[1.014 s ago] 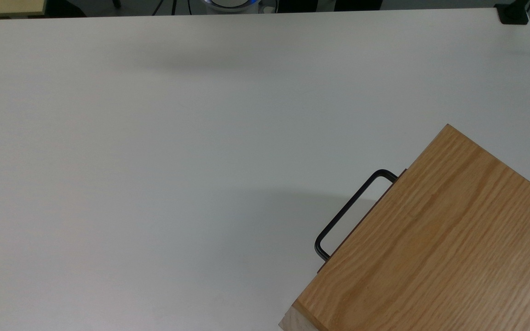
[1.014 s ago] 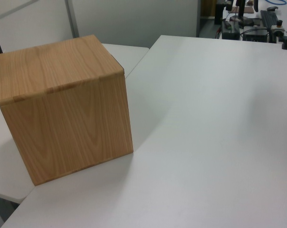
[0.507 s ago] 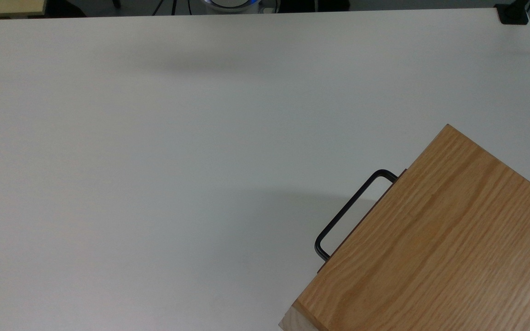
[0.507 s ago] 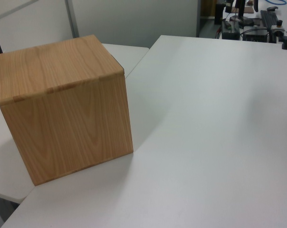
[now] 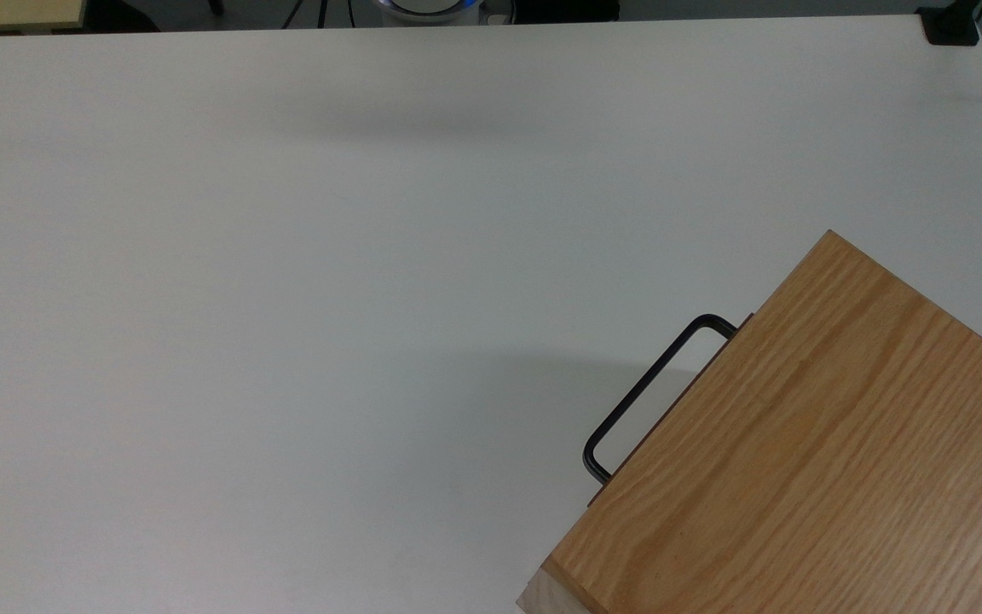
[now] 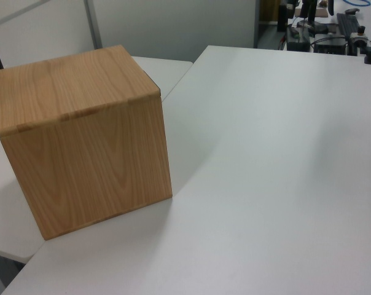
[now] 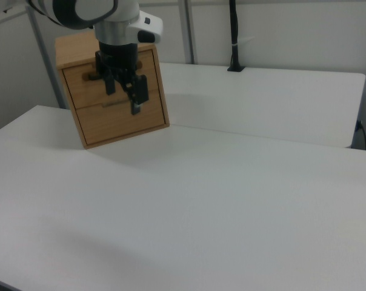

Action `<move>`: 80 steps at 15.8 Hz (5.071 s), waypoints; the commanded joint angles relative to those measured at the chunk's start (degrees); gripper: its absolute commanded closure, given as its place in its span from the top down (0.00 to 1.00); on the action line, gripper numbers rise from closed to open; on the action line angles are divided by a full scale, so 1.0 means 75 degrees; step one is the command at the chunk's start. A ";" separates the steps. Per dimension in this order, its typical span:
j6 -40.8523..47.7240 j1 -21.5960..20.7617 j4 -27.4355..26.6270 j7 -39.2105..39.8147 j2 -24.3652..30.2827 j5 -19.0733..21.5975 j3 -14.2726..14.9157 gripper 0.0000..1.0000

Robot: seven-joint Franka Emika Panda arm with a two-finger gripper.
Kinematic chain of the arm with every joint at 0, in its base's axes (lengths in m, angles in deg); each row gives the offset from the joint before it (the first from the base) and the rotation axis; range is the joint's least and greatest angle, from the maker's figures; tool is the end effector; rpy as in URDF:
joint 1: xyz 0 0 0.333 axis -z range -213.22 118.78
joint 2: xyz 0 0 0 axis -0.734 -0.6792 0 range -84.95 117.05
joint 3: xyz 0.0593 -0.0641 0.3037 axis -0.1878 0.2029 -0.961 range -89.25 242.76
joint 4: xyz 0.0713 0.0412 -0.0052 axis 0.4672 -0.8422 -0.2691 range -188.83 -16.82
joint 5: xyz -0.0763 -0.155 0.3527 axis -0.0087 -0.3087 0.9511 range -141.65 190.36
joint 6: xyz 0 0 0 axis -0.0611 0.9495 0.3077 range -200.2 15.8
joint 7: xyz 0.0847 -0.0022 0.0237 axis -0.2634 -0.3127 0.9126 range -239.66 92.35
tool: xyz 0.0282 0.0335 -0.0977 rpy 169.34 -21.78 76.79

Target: Open the drawer by sliding it

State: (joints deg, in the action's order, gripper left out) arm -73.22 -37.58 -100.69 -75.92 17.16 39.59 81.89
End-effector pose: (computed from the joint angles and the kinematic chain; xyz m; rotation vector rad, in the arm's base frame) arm 0.5344 -0.1116 0.6535 -2.8481 0.4089 -0.0738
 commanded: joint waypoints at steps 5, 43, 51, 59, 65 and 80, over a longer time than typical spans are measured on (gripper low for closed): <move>-0.0495 -0.0522 0.0230 -0.1910 -0.0732 0.1179 -0.0156 1.00; -0.7366 -0.3194 0.2856 -0.4656 -0.5128 0.1672 -0.0614 0.14; -0.7261 -0.3055 0.2705 -0.4925 -0.4626 0.1707 -0.0567 0.01; -0.5715 -0.2364 0.0738 -0.4504 -0.2576 0.1812 -0.0590 0.01; -0.5327 -0.1965 -0.0446 -0.3919 -0.1801 0.1824 -0.0555 0.02; -0.3780 -0.1402 -0.1187 -0.2935 -0.0957 0.1498 -0.0356 1.00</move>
State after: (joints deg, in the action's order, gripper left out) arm -104.11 -48.27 -107.73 -100.78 6.73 52.30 78.42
